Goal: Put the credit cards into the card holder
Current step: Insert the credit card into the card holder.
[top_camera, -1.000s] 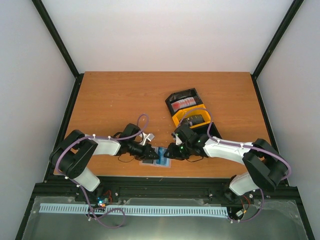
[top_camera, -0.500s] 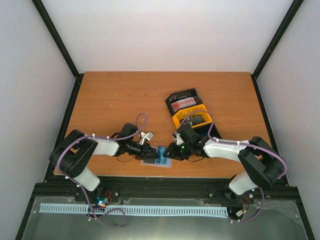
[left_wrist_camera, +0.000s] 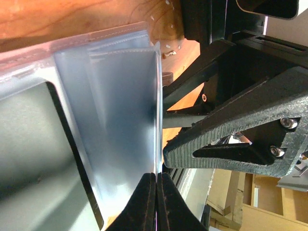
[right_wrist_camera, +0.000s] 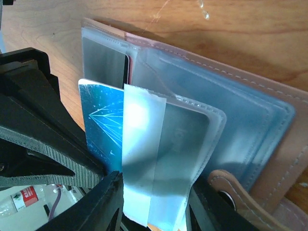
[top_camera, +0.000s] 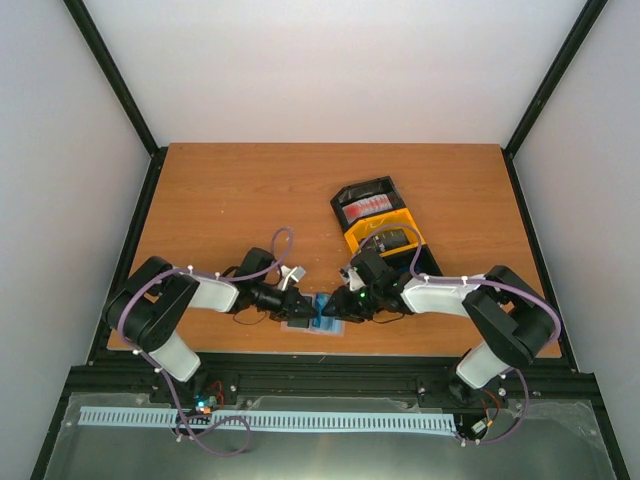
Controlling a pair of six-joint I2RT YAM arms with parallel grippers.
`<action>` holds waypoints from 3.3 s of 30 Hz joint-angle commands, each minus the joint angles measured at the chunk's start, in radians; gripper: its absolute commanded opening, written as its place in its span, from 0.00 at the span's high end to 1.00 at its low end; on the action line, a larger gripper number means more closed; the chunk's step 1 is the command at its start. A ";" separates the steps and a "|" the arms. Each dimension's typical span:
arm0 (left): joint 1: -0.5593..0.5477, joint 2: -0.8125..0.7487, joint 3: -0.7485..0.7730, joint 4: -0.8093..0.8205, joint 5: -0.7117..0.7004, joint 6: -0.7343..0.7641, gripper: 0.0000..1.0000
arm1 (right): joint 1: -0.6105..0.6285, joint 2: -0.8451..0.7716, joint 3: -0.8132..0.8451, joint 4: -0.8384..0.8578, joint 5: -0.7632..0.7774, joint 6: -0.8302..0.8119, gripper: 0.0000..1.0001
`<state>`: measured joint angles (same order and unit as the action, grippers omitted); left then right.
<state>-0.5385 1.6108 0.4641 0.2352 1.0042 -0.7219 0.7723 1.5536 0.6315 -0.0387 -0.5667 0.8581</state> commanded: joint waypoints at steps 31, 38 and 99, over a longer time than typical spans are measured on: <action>0.005 -0.010 0.107 -0.304 -0.090 0.141 0.53 | -0.008 0.035 -0.027 0.167 -0.085 0.028 0.68; 0.003 -0.004 0.123 -0.320 -0.091 0.149 0.52 | -0.008 0.066 -0.023 0.228 -0.154 0.032 0.67; 0.007 -0.207 0.104 -0.425 -0.464 -0.072 0.38 | 0.058 0.035 0.263 -0.352 0.273 0.163 0.97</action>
<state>-0.5346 1.3911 0.5705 -0.2550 0.5426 -0.7750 0.7971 1.5539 0.8379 -0.3260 -0.3660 0.9768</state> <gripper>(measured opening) 0.645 0.032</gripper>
